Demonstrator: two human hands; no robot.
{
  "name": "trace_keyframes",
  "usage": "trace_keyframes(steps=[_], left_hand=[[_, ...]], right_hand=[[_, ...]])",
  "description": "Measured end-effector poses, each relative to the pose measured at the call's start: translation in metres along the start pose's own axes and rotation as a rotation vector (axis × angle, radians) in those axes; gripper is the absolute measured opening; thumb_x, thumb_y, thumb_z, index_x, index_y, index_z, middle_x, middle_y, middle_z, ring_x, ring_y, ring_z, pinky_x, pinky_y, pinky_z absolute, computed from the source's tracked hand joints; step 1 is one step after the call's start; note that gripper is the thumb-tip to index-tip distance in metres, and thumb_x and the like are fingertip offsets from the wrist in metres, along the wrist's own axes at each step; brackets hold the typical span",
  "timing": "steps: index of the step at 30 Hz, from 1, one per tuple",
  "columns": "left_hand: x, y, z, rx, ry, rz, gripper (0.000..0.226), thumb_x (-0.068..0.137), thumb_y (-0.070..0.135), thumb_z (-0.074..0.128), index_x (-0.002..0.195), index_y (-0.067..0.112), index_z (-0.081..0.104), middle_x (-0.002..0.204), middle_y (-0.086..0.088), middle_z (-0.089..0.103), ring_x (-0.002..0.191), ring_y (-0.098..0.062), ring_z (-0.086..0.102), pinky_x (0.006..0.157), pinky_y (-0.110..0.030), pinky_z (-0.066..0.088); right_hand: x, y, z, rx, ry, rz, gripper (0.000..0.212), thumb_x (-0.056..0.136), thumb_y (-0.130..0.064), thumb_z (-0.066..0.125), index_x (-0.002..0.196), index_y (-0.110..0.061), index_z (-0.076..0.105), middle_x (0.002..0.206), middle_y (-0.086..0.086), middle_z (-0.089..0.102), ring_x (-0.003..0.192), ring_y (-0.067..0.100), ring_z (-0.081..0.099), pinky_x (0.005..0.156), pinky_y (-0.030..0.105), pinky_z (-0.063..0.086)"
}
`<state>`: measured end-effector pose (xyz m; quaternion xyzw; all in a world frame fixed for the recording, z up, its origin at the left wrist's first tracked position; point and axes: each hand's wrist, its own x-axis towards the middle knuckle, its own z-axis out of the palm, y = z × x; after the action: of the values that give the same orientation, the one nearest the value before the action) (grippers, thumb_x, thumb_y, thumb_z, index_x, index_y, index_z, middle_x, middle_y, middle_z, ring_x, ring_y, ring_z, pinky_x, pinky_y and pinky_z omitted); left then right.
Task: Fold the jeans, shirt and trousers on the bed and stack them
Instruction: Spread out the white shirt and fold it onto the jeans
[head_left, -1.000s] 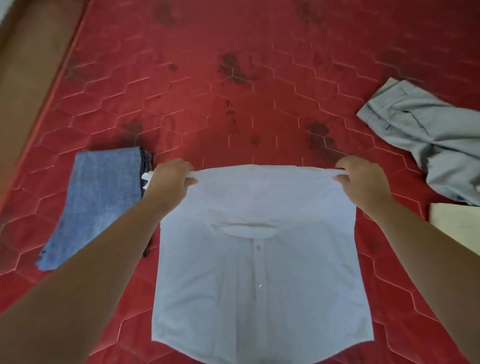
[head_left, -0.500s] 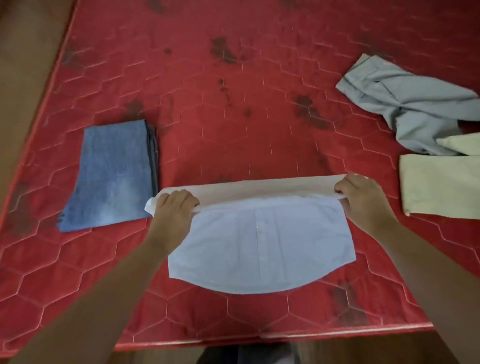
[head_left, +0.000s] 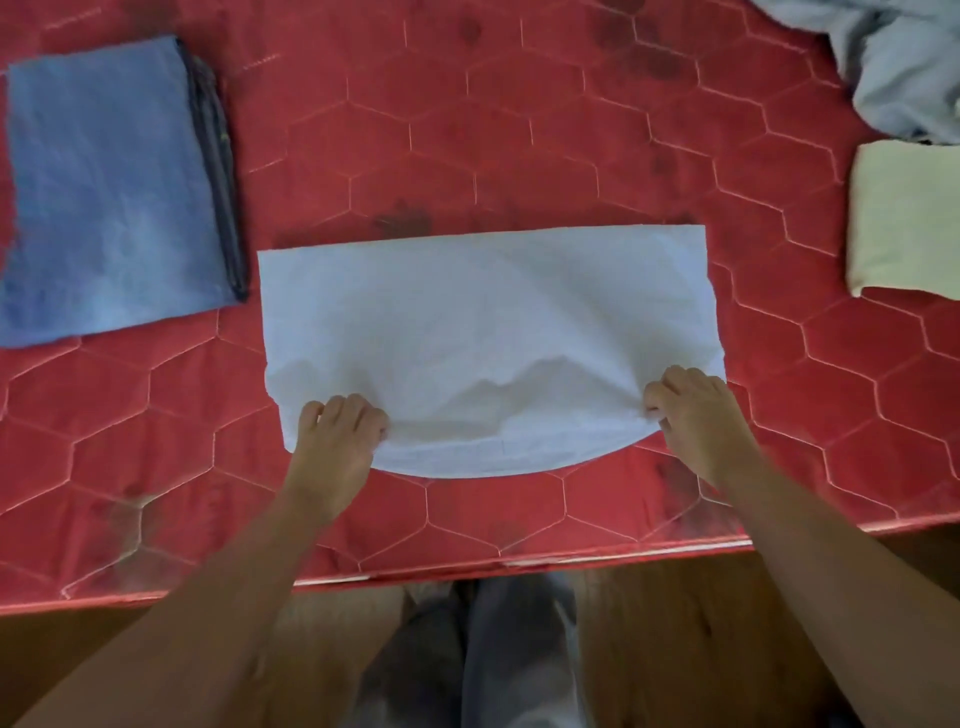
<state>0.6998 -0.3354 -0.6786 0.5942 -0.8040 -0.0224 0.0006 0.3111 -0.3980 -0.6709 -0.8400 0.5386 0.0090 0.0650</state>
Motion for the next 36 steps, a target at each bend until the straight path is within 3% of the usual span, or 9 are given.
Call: trace_keyframes(steps=[2,5,9,12,16,21,25,31,36], left_hand=[[-0.009,0.002,0.009,-0.011,-0.001,0.009,0.012,0.069,0.008,0.046,0.079,0.013,0.051,0.076,-0.007,0.057,0.064,-0.029,0.055,0.069,-0.034,0.026],[-0.018,0.004,0.011,-0.071,-0.070,0.008,0.025,0.060,0.016,0.054,0.085,0.015,0.053,0.085,-0.006,0.058,0.074,-0.029,0.055,0.072,-0.035,0.027],[-0.015,0.012,-0.001,-0.176,-0.076,-0.044,0.026,0.069,0.029,0.043,0.083,0.013,0.059,0.089,-0.005,0.058,0.081,-0.025,0.053,0.074,-0.034,0.032],[0.010,0.026,-0.004,-0.214,0.008,-0.113,0.022,0.076,0.022,0.042,0.088,0.011,0.057,0.091,-0.008,0.060,0.086,-0.025,0.053,0.073,-0.035,0.037],[0.067,0.046,0.003,-0.271,0.117,-0.195,0.028,0.079,0.016,0.041,0.105,0.009,0.050,0.109,-0.014,0.061,0.103,-0.026,0.047,0.084,-0.038,0.036],[0.141,0.047,0.025,-0.217,0.022,-0.248,0.043,0.091,0.024,0.034,0.129,0.007,0.042,0.137,-0.014,0.049,0.130,-0.030,0.042,0.097,-0.060,0.035],[0.153,0.026,0.046,-0.115,-0.093,-0.260,0.052,0.092,0.038,0.032,0.139,0.018,0.034,0.149,-0.010,0.033,0.138,-0.030,0.027,0.091,-0.069,0.029],[0.153,0.023,0.048,-0.097,-0.109,-0.256,0.054,0.090,0.041,0.032,0.140,0.023,0.032,0.151,-0.010,0.028,0.140,-0.031,0.020,0.091,-0.069,0.027],[0.155,0.023,0.045,-0.104,-0.142,-0.264,0.054,0.089,0.040,0.032,0.140,0.021,0.034,0.151,-0.011,0.028,0.139,-0.030,0.019,0.090,-0.070,0.027]], right_hand=[[-0.009,-0.001,0.010,-0.002,-0.061,0.029,0.037,0.043,0.016,0.072,0.070,-0.006,0.060,0.072,0.011,0.053,0.062,0.032,0.054,0.058,0.041,0.047],[-0.015,-0.005,0.012,0.028,-0.099,0.069,0.034,0.045,0.010,0.070,0.073,-0.005,0.059,0.078,0.013,0.054,0.070,0.035,0.055,0.065,0.044,0.046],[-0.005,-0.021,0.005,0.123,-0.015,0.003,0.016,0.056,-0.009,0.052,0.071,-0.006,0.058,0.078,0.010,0.052,0.070,0.032,0.054,0.068,0.037,0.042],[0.029,-0.048,0.006,0.206,0.079,-0.021,0.023,0.066,-0.017,0.041,0.075,-0.005,0.059,0.081,0.011,0.056,0.074,0.030,0.055,0.067,0.034,0.040],[0.093,-0.091,0.016,0.239,0.178,-0.029,0.029,0.074,-0.020,0.044,0.097,-0.010,0.058,0.107,0.017,0.062,0.101,0.030,0.055,0.081,0.038,0.044],[0.164,-0.118,0.033,0.153,0.039,-0.006,0.049,0.085,-0.029,0.036,0.128,-0.013,0.052,0.138,0.013,0.048,0.128,0.035,0.044,0.098,0.059,0.035],[0.187,-0.083,0.045,0.062,-0.048,-0.043,0.055,0.088,-0.043,0.034,0.137,-0.019,0.042,0.147,0.005,0.038,0.135,0.034,0.034,0.100,0.064,0.029],[0.151,0.042,0.037,0.013,-0.154,0.282,0.062,0.091,-0.049,0.017,0.146,-0.019,0.021,0.155,0.007,0.017,0.142,0.034,0.014,0.105,0.066,0.018],[0.127,0.016,0.023,0.029,-0.054,0.328,0.058,0.091,-0.038,0.028,0.139,-0.007,0.034,0.149,0.018,0.029,0.137,0.038,0.026,0.102,0.068,0.019]])
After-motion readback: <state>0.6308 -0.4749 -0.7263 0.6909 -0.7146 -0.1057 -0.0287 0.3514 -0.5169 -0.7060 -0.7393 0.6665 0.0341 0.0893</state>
